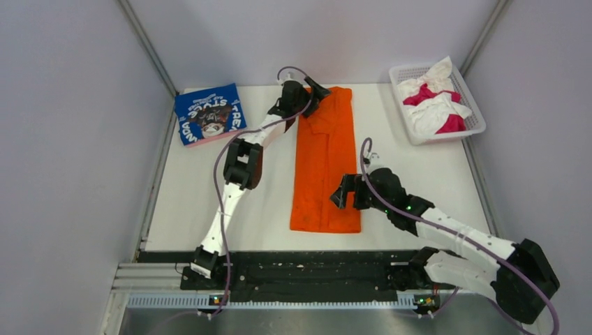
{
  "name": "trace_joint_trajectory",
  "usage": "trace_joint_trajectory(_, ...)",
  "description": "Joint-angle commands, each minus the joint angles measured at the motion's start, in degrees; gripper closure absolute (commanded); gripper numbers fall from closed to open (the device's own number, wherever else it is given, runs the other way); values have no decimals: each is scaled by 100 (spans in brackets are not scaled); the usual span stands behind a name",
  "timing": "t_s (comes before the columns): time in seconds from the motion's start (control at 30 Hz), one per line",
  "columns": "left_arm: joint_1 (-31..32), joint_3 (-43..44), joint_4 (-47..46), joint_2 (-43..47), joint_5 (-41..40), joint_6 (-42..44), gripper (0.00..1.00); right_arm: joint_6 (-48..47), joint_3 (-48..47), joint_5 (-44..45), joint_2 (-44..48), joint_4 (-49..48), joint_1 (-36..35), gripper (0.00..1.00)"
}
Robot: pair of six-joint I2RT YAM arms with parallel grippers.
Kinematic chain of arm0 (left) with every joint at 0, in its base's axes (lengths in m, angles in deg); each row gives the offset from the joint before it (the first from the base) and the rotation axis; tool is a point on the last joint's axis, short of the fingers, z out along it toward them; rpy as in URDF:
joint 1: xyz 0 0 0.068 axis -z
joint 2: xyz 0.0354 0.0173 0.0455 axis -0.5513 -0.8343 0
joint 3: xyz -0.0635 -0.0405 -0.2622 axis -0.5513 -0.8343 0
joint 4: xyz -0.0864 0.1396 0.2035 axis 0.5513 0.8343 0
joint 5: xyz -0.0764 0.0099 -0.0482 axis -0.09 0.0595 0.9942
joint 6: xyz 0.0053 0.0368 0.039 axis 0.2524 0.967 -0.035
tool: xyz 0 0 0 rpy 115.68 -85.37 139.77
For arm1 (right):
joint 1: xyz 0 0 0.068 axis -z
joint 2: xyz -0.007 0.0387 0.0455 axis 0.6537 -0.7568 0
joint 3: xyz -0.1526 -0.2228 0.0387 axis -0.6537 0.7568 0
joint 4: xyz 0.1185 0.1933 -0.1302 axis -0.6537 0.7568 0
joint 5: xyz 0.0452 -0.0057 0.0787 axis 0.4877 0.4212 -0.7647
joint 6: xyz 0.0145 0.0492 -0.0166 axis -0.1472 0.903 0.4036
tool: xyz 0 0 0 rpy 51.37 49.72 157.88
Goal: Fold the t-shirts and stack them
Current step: Rotate the tshirt 90 degrees, then grab the bottom of the folded rectangular tshirt with both arms
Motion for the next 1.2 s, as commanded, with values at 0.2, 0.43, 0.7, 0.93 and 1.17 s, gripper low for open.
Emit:
trace_joint_trajectory(0.2,151,-1313,582,2824,997,1852,1,953,745,1949,1977,611,-23,1)
trace_joint_trajectory(0.43,915,-4949,1913,5793,-729,2787,1,1473,717,1548,2278,2211,-8,2)
trace_joint_trajectory(0.7,1392,-8668,2284,7896,-379,1940,14,1580,755,918,1422,2296,19,24)
trace_joint_trajectory(0.93,1596,-10181,2474,8764,-450,1371,39,1480,856,783,795,1770,17,41)
trace_joint_trajectory(1.17,1652,-10485,1882,8476,-70,1289,51,1615,1092,794,733,1216,22,50)
